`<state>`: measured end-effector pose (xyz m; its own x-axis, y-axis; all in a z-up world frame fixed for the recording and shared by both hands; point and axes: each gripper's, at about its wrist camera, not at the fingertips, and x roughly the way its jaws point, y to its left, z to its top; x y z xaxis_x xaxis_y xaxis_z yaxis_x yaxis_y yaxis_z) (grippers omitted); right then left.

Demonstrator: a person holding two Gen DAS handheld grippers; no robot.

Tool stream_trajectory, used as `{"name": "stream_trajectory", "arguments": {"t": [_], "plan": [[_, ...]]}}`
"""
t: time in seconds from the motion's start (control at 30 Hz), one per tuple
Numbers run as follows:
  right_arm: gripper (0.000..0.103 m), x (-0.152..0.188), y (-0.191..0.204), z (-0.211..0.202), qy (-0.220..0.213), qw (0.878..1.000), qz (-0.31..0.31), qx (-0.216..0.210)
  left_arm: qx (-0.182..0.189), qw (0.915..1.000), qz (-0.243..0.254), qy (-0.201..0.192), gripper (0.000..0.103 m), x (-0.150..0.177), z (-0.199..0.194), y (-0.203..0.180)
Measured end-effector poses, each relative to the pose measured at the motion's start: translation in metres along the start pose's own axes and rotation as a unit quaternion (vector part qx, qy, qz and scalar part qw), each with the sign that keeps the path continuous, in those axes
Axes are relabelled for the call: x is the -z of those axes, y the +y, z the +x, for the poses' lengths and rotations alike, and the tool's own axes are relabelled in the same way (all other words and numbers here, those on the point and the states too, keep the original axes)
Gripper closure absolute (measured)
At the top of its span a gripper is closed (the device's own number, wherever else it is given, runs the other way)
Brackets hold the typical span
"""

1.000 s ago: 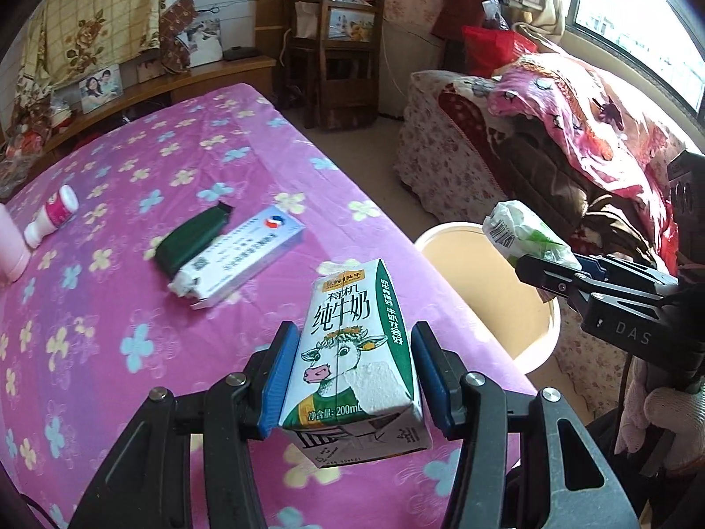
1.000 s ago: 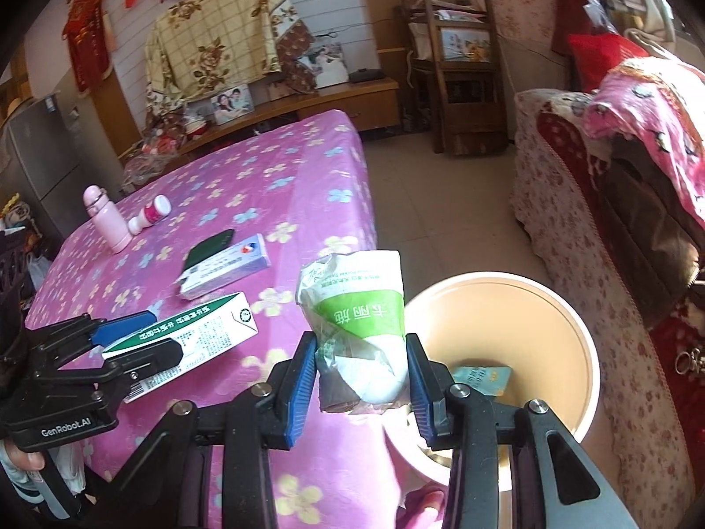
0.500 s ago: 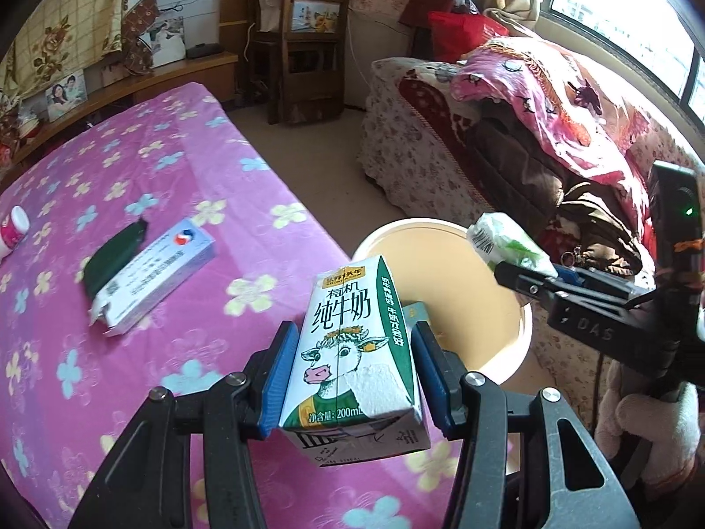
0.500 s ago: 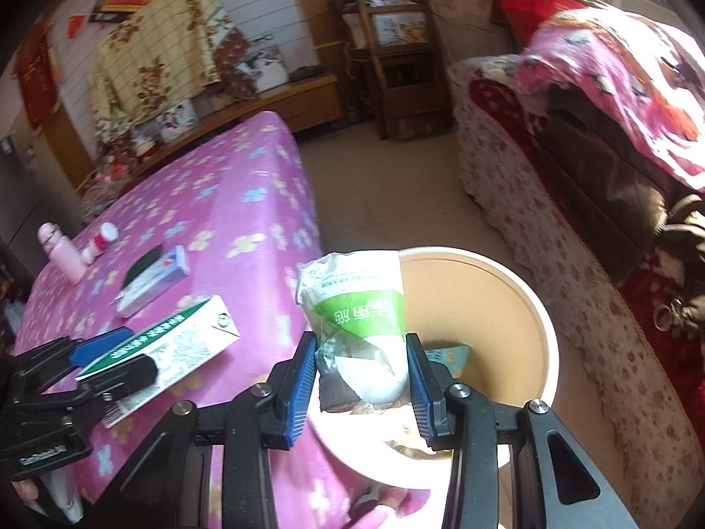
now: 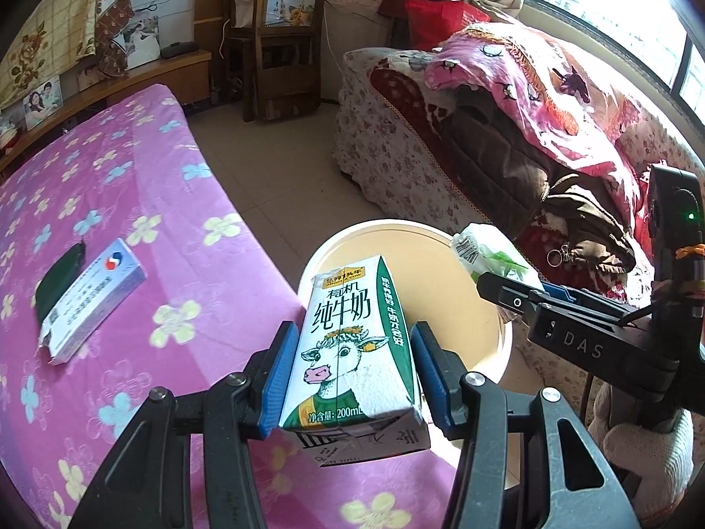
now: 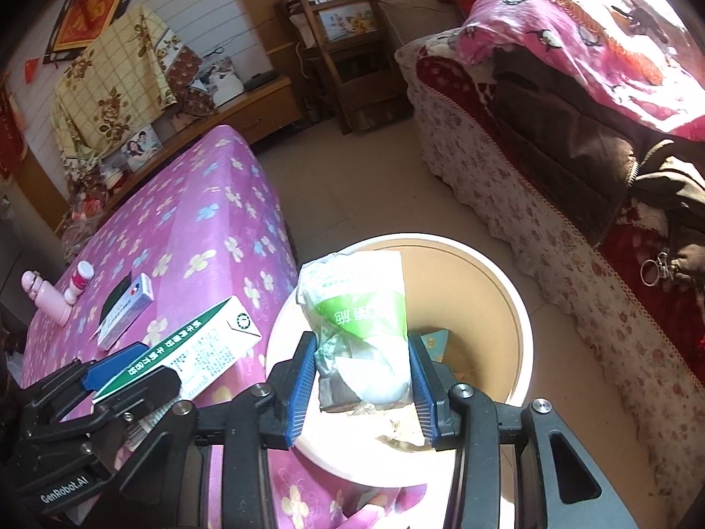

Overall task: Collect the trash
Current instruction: 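Carry the pack and milk carton over the bin and open both tools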

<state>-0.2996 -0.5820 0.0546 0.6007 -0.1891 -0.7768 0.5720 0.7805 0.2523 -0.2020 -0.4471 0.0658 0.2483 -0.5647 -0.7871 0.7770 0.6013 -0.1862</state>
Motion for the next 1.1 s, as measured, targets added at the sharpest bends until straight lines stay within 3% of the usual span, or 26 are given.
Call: {"name": "stream_trajectory", "arguments": {"t": [0.2,0.63,1.1], "plan": [[0.059,-0.001,-0.004,0.005,0.002,1.0,0.01,0.008,0.005,1.0,-0.004,0.006,0.048,-0.003,0.01,0.0],[0.043,-0.002,-0.016,0.007,0.003,0.999,0.043,0.02,0.022,0.9995,-0.015,0.016,0.048,-0.002,0.023,0.006],[0.043,-0.002,-0.016,0.008,0.003,0.999,0.047,0.019,0.036,0.9983,-0.033,0.032,0.047,0.0,0.027,0.011]]}}
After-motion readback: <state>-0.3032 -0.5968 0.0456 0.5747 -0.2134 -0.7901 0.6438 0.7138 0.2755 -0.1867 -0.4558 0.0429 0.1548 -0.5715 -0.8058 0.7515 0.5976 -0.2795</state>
